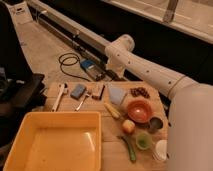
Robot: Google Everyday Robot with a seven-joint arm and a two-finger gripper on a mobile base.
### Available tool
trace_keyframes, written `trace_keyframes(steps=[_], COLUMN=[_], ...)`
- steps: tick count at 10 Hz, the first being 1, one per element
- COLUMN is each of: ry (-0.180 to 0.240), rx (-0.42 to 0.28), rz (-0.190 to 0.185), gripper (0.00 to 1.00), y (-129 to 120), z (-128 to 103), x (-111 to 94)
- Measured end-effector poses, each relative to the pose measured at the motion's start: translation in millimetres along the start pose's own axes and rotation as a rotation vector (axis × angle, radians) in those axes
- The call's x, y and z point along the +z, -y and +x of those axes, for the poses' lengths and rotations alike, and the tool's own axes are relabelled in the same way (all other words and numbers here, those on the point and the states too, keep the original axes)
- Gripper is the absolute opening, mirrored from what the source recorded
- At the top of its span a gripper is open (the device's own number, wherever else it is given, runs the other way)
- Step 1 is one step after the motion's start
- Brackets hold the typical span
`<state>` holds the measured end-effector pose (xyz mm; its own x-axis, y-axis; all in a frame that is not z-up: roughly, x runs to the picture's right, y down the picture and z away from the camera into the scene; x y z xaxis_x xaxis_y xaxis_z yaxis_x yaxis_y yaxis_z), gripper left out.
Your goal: Wipe table surface with eraser
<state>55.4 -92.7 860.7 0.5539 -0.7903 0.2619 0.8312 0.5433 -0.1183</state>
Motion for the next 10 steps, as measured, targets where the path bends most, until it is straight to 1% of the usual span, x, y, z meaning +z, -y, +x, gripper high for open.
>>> trace_keyframes(steps=[1,3,5,6,7,8,9,10], ry=[0.025,0.091,0.141,0.187,0.222,0.262,0.276,0.276], rx=[-0.019,-0.061,-0.098,-0.128,-0.134,-0.133,-0.131,-0.131], rz=[-0.001,-0.005,-0.003,-0.004,0.002,0.006,0.009,0.010], gripper=[0.65,0.65,0.65,0.65,0.65,0.65,0.65,0.65], y=[8,24,39,49,52,50,49,49], z=[-9,-32,-50,-68,-76,-80,-81,-82], x=[13,37,52,66,73,79,81,81])
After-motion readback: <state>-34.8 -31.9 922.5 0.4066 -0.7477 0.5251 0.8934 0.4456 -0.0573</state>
